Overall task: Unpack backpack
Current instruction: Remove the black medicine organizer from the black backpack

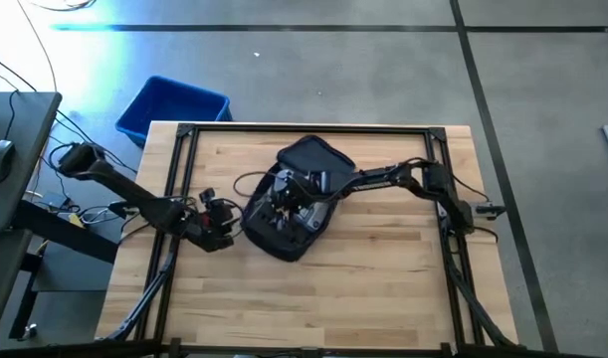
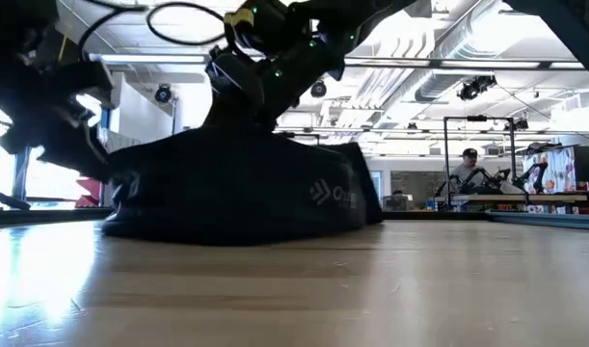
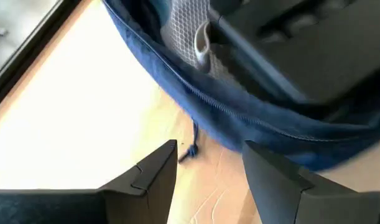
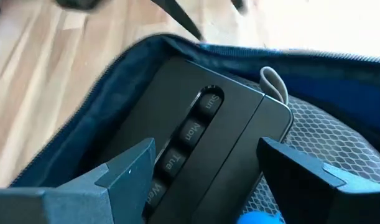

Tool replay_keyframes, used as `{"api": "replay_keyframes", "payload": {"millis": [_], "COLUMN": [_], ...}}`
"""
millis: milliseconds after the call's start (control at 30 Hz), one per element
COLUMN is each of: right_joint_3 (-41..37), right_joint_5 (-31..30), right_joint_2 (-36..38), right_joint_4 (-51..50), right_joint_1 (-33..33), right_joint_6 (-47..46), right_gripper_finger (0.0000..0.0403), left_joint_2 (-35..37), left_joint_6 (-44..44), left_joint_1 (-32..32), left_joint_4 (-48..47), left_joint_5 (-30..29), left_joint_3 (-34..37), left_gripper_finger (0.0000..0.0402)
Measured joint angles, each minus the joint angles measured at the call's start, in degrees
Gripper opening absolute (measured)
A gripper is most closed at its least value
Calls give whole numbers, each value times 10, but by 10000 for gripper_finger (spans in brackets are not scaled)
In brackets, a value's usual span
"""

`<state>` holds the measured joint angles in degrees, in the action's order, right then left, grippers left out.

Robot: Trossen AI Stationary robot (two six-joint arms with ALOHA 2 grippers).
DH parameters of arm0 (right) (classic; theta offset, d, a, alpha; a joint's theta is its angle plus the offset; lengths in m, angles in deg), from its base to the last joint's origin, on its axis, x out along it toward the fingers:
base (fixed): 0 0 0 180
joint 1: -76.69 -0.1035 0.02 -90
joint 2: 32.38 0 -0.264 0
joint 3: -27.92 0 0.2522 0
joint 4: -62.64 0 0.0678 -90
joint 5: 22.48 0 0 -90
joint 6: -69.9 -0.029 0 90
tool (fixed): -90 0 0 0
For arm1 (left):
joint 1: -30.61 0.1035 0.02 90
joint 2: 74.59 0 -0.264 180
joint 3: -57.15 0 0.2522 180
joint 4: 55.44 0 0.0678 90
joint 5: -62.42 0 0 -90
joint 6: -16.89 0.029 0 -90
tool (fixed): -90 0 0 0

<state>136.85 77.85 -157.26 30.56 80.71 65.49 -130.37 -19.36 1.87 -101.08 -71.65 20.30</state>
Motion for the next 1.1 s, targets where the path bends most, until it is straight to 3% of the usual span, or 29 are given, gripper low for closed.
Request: {"api": "replay_keyframes", "payload": {"millis": [100, 267, 367, 567, 867, 1100], "right_joint_3": [0, 25, 53, 68, 24, 23], "right_joint_5": [-4, -21, -73, -78, 45, 104], "right_joint_2": [0, -2, -4, -3, -7, -26], "right_joint_4": [-4, -27, -47, -104, -73, -53], "right_joint_1": [7, 12, 14, 36, 58, 53], "right_joint_6": [-20, -33, -47, -98, -115, -138], "right_gripper_finger": [272, 272, 272, 272, 272, 272], "left_joint_2": [18, 3, -24, -88, -178, -188], "left_joint_6": [-11, 95, 142, 125, 111, 126], "left_joint_1": [-24, -43, -30, 9, 37, 64], "left_joint_4": [-12, 136, 196, 196, 235, 263], "left_joint_5": [0, 1, 0, 33, 68, 91], "left_joint_3": [-19, -13, 0, 7, 7, 7], "left_gripper_finger": [160, 160, 160, 160, 160, 160]}}
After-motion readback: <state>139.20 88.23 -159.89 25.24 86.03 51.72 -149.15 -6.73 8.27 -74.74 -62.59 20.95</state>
